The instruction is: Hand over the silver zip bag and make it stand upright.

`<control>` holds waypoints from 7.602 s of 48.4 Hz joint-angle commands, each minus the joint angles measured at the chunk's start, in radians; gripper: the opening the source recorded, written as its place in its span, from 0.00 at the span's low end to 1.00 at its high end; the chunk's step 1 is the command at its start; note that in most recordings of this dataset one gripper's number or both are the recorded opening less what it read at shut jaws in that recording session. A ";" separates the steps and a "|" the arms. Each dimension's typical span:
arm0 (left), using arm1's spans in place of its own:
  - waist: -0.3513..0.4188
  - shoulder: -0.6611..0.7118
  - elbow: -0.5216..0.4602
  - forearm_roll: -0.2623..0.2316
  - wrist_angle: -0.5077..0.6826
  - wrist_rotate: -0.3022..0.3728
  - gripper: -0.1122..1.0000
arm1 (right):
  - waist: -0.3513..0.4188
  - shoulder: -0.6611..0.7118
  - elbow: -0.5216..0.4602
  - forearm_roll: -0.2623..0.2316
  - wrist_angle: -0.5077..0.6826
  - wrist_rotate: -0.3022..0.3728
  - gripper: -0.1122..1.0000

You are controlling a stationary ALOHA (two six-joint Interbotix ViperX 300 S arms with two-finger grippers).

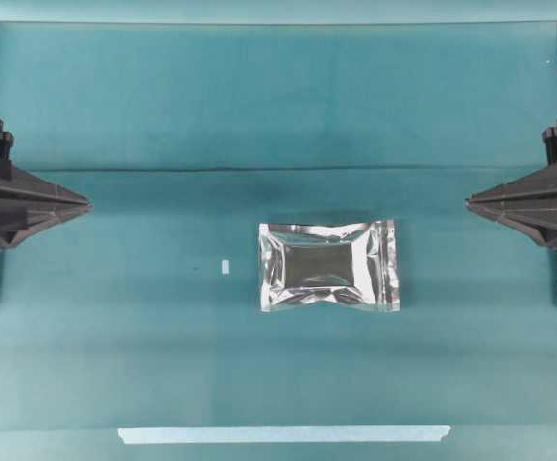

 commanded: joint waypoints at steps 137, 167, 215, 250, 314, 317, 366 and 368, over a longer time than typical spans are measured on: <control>0.000 0.285 -0.207 0.005 0.201 0.031 0.09 | 0.055 0.962 -0.038 0.380 -0.190 1.218 0.93; 0.000 0.285 -0.206 0.005 0.201 0.031 0.09 | 0.055 0.971 -0.067 0.405 -0.063 1.186 0.11; 0.002 0.275 -0.189 0.006 0.181 0.029 0.09 | -0.094 0.692 -0.572 0.121 0.980 0.500 0.11; 0.064 0.287 -0.186 0.006 0.167 -0.103 0.09 | 0.057 0.923 -0.973 -0.069 1.328 0.095 0.11; 0.060 0.411 -0.129 0.006 0.138 -0.135 0.90 | -0.017 1.091 -1.141 -0.072 1.419 -0.137 0.11; 0.060 0.414 -0.130 0.006 0.137 -0.135 0.90 | -0.017 1.092 -1.140 -0.072 1.416 -0.137 0.11; 0.058 0.534 -0.080 0.006 -0.138 -0.147 0.90 | -0.017 1.115 -1.132 -0.069 1.405 -0.118 0.11; 0.057 0.552 -0.080 0.006 -0.164 -0.147 0.90 | -0.017 1.115 -1.134 -0.069 1.402 -0.115 0.11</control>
